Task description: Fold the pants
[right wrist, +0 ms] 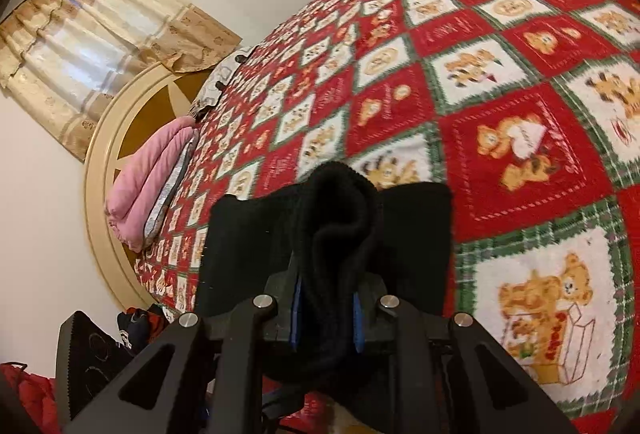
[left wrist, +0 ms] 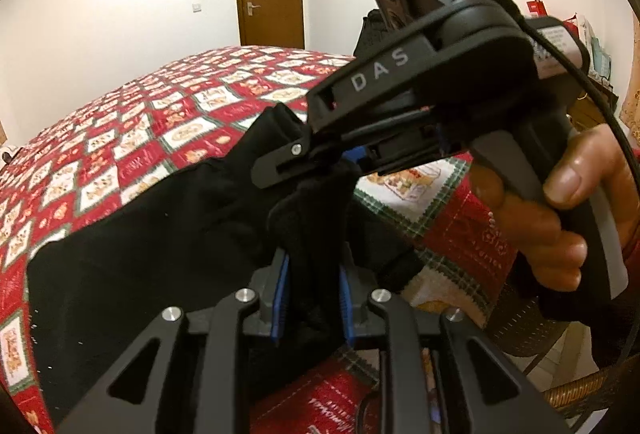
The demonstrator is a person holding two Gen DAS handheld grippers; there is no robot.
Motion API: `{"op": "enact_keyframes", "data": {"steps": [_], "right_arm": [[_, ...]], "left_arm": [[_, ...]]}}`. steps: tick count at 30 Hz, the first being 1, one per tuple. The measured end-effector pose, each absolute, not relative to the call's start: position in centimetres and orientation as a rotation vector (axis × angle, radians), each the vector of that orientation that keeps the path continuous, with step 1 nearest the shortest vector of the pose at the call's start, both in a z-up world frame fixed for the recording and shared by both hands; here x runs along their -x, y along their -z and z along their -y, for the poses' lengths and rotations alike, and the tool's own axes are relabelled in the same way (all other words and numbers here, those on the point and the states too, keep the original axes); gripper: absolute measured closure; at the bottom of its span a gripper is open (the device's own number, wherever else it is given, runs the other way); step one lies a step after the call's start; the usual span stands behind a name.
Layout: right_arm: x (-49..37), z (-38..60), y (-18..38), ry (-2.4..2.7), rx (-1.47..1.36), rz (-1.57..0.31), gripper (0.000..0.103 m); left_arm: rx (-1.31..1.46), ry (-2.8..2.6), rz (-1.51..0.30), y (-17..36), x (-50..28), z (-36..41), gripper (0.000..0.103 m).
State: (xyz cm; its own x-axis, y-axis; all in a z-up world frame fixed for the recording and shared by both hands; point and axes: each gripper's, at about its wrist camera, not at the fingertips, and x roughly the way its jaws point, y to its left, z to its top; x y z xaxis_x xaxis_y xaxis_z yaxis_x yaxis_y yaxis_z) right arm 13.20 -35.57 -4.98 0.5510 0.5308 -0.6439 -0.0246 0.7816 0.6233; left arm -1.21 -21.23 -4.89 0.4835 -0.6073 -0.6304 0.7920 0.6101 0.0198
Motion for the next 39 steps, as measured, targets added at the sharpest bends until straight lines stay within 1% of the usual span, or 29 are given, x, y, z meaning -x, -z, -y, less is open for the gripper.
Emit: {"op": "enact_keyframes", "data": {"steps": [1, 2, 3, 4, 5, 7, 8, 9, 11, 13, 15, 17, 20, 24, 26, 28, 29, 30, 31, 33, 34, 36, 37, 39], "right_arm": [[-13.2, 35.8, 5.4, -0.350, -0.610, -0.942, 0.083], [-13.3, 36.0, 5.7, -0.349, -0.613, -0.944, 0.083], [-13.4, 36.1, 6.1, -0.346, -0.610, -0.947, 0.083], [-13.5, 36.4, 6.5, -0.341, -0.607, -0.950, 0.083], [-13.5, 36.6, 6.8, -0.338, -0.617, -0.952, 0.083], [-13.5, 37.2, 7.3, -0.349, -0.663, -0.945, 0.083], [-13.5, 37.3, 7.4, -0.356, -0.674, -0.942, 0.083], [-13.5, 37.5, 7.4, -0.370, -0.682, -0.940, 0.082], [-13.3, 38.4, 6.9, -0.381, -0.719, -0.944, 0.080], [-12.2, 39.8, 6.0, -0.351, -0.761, -0.897, 0.076], [-10.4, 41.0, 4.4, -0.268, -0.760, -0.809, 0.076], [-8.3, 40.3, 2.2, -0.217, -0.671, -0.737, 0.076], [-6.9, 36.3, 0.0, -0.253, -0.499, -0.724, 0.076], [-6.6, 31.5, -0.4, -0.353, -0.331, -0.774, 0.077], [-6.5, 30.2, 0.7, -0.355, -0.266, -0.812, 0.077], [-6.8, 30.0, 2.6, -0.288, -0.200, -0.889, 0.077], [-6.9, 30.4, 3.6, -0.258, -0.195, -0.925, 0.081], [-6.8, 31.5, 4.6, -0.244, -0.225, -0.951, 0.090], [-6.7, 32.4, 5.0, -0.250, -0.262, -0.950, 0.096], [-6.3, 34.7, 5.5, -0.276, -0.406, -0.941, 0.098], [-6.3, 35.6, 5.7, -0.286, -0.486, -0.949, 0.098], [-6.3, 36.1, 5.0, -0.273, -0.563, -0.935, 0.096], [-6.2, 35.7, 4.1, -0.264, -0.553, -0.903, 0.094], [-6.1, 33.6, 1.5, -0.284, -0.459, -0.810, 0.094]], "left_arm": [[-0.326, 0.873, -0.628, 5.0, 1.1, 21.2, 0.076], [-0.319, 0.884, -0.637, 5.1, 1.1, 21.1, 0.071], [-0.317, 0.889, -0.646, 5.0, 0.5, 20.9, 0.065], [-0.314, 0.893, -0.652, 4.9, 0.5, 20.6, 0.061], [-0.309, 0.888, -0.653, 4.7, 0.5, 20.2, 0.055], [-0.293, 0.875, -0.645, 4.2, 0.2, 19.5, 0.051], [-0.281, 0.872, -0.645, 3.8, 0.0, 18.9, 0.046], [-0.271, 0.867, -0.647, 3.3, -0.2, 18.2, 0.037], [-0.253, 0.831, -0.634, 2.5, -0.5, 16.7, 0.027], [-0.216, 0.787, -0.616, 1.6, -1.2, 14.4, 0.026], [-0.191, 0.736, -0.613, 1.1, -2.3, 12.6, 0.026], [-0.178, 0.669, -0.595, 0.9, -3.5, 10.8, 0.026], [-0.172, 0.590, -0.590, 1.3, -4.7, 9.2, 0.026], [-0.157, 0.546, -0.622, 2.9, -5.6, 7.7, 0.026], [-0.179, 0.513, -0.644, 4.1, -5.4, 7.1, 0.026], [-0.197, 0.485, -0.670, 5.4, -5.2, 6.3, 0.026], [-0.205, 0.473, -0.684, 5.9, -5.2, 6.0, 0.026], [-0.213, 0.462, -0.711, 6.6, -5.3, 5.8, 0.026], [-0.211, 0.460, -0.736, 7.3, -5.4, 5.4, 0.026], [-0.146, 0.462, -0.755, 8.1, -5.8, 4.4, 0.014], [-0.119, 0.456, -0.767, 8.2, -6.1, 4.0, 0.012], [-0.092, 0.464, -0.791, 8.0, -6.5, 3.6, 0.012], [-0.089, 0.453, -0.789, 7.7, -6.5, 3.4, 0.012], [-0.102, 0.414, -0.756, 6.7, -6.2, 3.0, 0.013]]}}
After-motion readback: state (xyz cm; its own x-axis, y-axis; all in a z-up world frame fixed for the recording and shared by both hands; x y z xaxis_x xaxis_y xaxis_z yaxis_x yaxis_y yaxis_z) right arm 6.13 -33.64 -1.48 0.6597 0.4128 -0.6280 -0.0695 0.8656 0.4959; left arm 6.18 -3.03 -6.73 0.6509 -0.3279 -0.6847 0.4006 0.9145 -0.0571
